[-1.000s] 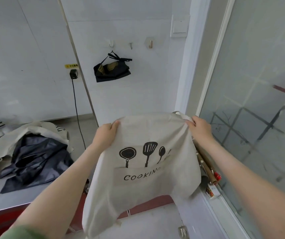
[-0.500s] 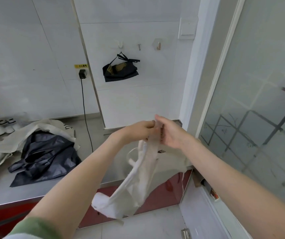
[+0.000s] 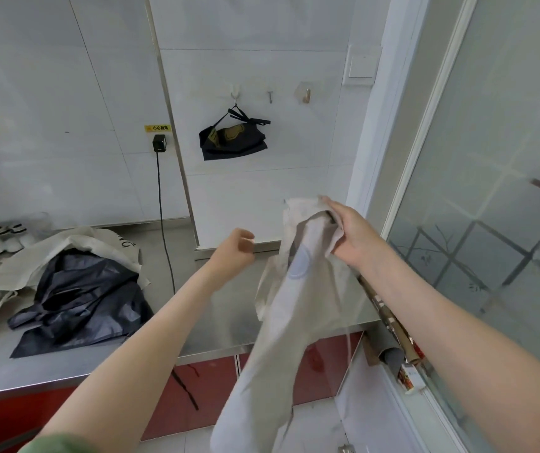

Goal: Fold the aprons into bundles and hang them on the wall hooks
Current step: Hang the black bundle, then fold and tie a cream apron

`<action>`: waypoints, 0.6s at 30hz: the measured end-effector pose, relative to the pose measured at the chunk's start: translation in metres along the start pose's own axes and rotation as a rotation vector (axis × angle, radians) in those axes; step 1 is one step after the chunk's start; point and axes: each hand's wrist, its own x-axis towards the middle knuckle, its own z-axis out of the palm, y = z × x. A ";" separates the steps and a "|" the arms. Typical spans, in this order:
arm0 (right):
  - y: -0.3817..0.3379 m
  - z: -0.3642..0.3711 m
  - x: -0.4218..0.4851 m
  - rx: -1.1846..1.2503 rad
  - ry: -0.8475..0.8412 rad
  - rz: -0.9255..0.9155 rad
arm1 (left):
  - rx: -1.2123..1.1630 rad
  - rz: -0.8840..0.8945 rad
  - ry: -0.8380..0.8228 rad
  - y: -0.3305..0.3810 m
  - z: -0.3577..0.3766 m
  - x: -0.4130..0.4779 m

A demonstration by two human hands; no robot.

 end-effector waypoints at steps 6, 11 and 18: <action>-0.016 0.001 -0.024 -0.094 -0.092 0.043 | 0.149 -0.014 -0.184 -0.011 0.016 0.007; -0.019 -0.008 -0.036 -0.196 -0.120 0.047 | 0.094 0.065 -0.314 -0.002 0.035 0.013; -0.023 -0.033 -0.049 -0.195 -0.086 0.051 | -0.097 0.231 -0.423 0.012 0.060 0.006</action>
